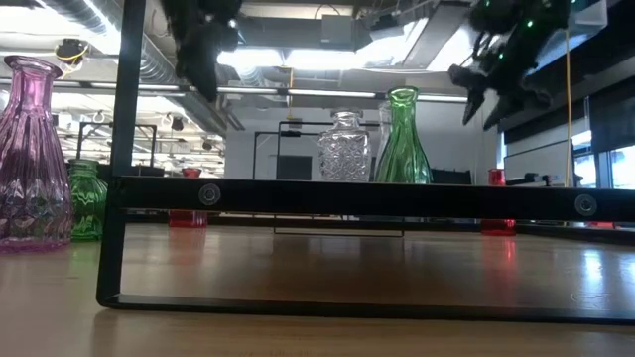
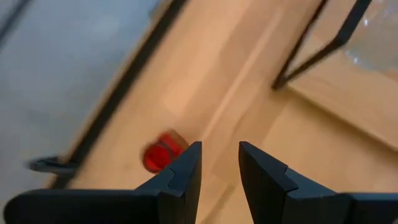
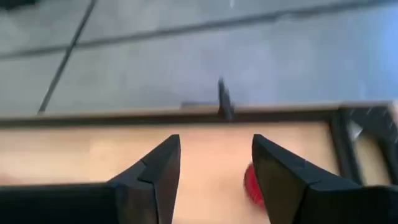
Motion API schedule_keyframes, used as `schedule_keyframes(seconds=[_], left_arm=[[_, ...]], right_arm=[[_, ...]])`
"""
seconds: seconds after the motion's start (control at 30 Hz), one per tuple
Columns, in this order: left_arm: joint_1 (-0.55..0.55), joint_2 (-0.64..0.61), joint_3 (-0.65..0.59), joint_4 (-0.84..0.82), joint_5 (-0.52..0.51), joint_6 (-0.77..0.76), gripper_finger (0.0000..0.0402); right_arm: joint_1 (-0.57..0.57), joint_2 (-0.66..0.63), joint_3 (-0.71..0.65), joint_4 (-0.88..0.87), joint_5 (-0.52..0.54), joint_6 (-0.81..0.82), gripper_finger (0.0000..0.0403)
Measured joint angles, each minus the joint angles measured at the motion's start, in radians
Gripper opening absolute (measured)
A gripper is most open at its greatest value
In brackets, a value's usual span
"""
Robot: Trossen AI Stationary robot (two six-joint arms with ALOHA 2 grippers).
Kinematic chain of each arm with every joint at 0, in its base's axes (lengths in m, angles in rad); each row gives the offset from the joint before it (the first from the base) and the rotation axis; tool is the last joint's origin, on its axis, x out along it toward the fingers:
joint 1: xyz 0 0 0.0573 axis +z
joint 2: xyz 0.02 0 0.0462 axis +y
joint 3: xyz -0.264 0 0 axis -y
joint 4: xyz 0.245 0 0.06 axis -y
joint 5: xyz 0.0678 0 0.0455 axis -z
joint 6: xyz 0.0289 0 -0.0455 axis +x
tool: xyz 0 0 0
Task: Sort vases onto shelf
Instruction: Put the top right red vase on the shelf
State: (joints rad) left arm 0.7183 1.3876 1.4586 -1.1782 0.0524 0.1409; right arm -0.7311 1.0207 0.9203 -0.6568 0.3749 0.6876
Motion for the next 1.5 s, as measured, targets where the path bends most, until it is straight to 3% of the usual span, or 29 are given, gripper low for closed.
schedule_keyframes(seconds=[0.2,0.4,0.97,1.1,1.33,1.5], left_arm=[[0.017,0.000,-0.097,0.026,0.086,0.003,0.0101],[-0.027,0.000,-0.117,0.079,0.149,-0.004,0.0101],[-0.109,0.000,-0.117,0.123,0.148,-0.080,0.0101],[-0.115,0.000,-0.117,0.123,0.148,-0.082,0.0101],[-0.117,0.000,-0.117,0.123,0.148,-0.082,0.0101],[-0.117,0.000,-0.117,0.123,0.148,-0.087,0.0101]], right_arm=[[-0.085,0.090,0.000,-0.016,-0.024,-0.014,0.0179],[-0.128,0.162,0.025,-0.125,0.003,-0.013,0.0179],[-0.126,0.312,0.035,-0.228,-0.025,0.066,0.0177],[-0.126,0.325,0.035,-0.228,-0.028,0.060,0.0142],[-0.123,0.330,0.035,-0.207,-0.002,0.006,0.0014],[-0.087,0.330,0.035,-0.208,0.013,-0.008,0.0008]])
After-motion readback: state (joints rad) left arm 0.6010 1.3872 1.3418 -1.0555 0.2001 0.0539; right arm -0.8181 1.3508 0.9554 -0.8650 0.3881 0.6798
